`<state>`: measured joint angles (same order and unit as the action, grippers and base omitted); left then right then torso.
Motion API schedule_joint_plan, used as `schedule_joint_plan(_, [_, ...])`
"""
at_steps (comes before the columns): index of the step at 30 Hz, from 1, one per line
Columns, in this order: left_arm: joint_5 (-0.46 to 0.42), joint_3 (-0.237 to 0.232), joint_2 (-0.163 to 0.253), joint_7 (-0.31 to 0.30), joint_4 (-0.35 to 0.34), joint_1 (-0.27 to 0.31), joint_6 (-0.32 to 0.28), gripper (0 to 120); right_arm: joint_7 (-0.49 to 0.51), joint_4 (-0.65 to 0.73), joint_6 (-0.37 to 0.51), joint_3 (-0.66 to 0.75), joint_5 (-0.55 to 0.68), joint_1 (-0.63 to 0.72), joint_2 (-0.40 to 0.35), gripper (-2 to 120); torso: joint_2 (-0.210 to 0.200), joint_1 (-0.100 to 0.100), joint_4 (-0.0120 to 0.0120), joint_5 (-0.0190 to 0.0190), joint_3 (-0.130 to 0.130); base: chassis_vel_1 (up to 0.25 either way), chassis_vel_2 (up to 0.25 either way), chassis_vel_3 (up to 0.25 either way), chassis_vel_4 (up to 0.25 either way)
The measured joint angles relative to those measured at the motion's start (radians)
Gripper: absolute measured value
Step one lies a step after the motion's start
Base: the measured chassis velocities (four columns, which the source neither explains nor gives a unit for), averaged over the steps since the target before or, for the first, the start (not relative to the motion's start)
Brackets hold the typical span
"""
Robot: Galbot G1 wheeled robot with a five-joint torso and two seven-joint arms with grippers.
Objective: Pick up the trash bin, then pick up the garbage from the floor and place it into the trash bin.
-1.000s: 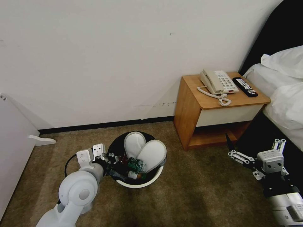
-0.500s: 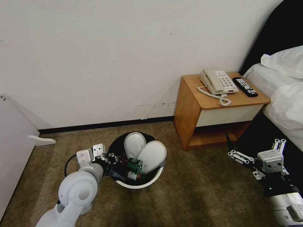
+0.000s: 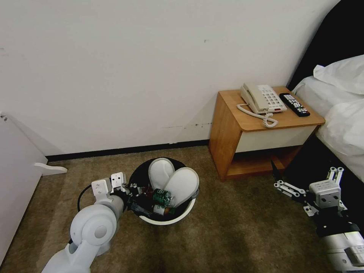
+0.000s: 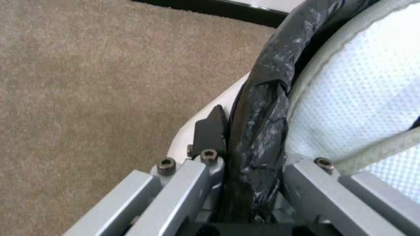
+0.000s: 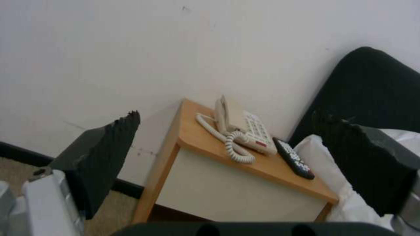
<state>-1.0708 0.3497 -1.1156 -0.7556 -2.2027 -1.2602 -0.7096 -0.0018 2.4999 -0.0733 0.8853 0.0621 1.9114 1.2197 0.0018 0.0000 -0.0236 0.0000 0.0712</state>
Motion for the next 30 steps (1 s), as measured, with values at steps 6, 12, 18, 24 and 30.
schedule_joint_plan(6, [0.003, 0.001, -0.007, 0.001, 0.001, -0.004, 0.000, 5, 0.000, 0.000, 0.000, 0.000, 0.000, 0.000, 0.000, 100, 0.000, 0.000, 0.0000, 0.0000, 0.000, 0.000, 0.000, 0.000, 0.000])
schedule_joint_plan(12, [0.008, 0.006, -0.006, 0.006, 0.006, -0.009, 0.001, 5, 0.000, 0.000, 0.000, 0.000, 0.000, 0.000, 0.000, 100, 0.000, 0.000, 0.0001, 0.0000, 0.000, 0.000, 0.000, 0.000, 0.000])
schedule_joint_plan(18, [0.017, 0.001, -0.012, 0.011, 0.012, -0.009, 0.002, 4, 0.000, 0.000, 0.000, 0.000, 0.000, 0.000, 0.000, 100, 0.000, 0.000, 0.0000, 0.0000, 0.000, 0.000, 0.000, 0.000, 0.000])
schedule_joint_plan(24, [0.024, 0.001, -0.012, 0.014, 0.011, -0.013, 0.004, 5, 0.000, 0.000, 0.000, 0.000, 0.000, 0.000, 0.000, 100, 0.000, 0.000, 0.0001, 0.0000, 0.000, 0.000, 0.000, 0.000, 0.000])
schedule_joint_plan(30, [0.024, 0.003, -0.009, 0.016, 0.007, -0.018, 0.006, 4, 0.000, 0.000, 0.000, 0.000, 0.000, 0.000, 0.000, 100, 0.000, 0.000, 0.0001, 0.0000, 0.000, 0.000, 0.000, 0.000, 0.000])
